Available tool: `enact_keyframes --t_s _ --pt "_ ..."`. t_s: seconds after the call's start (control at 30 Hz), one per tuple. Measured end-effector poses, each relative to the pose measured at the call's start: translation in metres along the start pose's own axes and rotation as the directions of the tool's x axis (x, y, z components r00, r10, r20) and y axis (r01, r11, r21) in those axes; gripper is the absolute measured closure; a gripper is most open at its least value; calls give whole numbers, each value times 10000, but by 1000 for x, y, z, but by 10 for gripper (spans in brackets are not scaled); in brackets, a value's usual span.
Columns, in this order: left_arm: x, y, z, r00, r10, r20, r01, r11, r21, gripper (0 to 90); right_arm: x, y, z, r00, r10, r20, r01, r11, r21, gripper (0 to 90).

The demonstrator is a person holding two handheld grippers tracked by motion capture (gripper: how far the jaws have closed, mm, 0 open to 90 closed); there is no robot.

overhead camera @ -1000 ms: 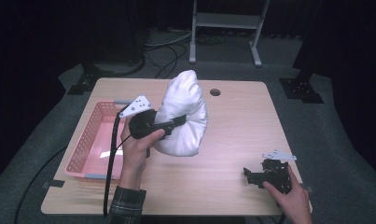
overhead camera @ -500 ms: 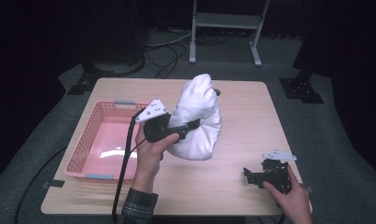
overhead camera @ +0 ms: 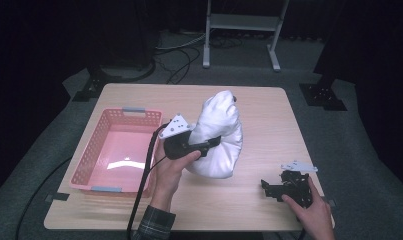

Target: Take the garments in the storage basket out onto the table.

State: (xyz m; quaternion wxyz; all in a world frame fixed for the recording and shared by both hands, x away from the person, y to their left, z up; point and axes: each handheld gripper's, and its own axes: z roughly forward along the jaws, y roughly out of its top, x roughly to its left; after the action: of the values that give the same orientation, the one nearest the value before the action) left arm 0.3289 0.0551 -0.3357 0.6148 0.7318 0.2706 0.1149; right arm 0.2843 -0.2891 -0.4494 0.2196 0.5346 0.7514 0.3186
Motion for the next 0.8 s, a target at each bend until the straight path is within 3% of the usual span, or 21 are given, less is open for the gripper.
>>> enact_keyframes --t_s 0.33,0.6,0.8 --pt "3 -13 12 9998 -120 -160 134 9958 903 519 0 0 0 10000 -2 1 2 10000 -8 0" --pt "5 -22 24 9990 -127 -423 201 9839 1776 518 0 0 0 10000 15 -5 -15 10000 -7 0" --pt "4 -28 32 9983 78 -583 64 9706 2407 516 0 0 0 10000 15 -4 -15 10000 2 0"
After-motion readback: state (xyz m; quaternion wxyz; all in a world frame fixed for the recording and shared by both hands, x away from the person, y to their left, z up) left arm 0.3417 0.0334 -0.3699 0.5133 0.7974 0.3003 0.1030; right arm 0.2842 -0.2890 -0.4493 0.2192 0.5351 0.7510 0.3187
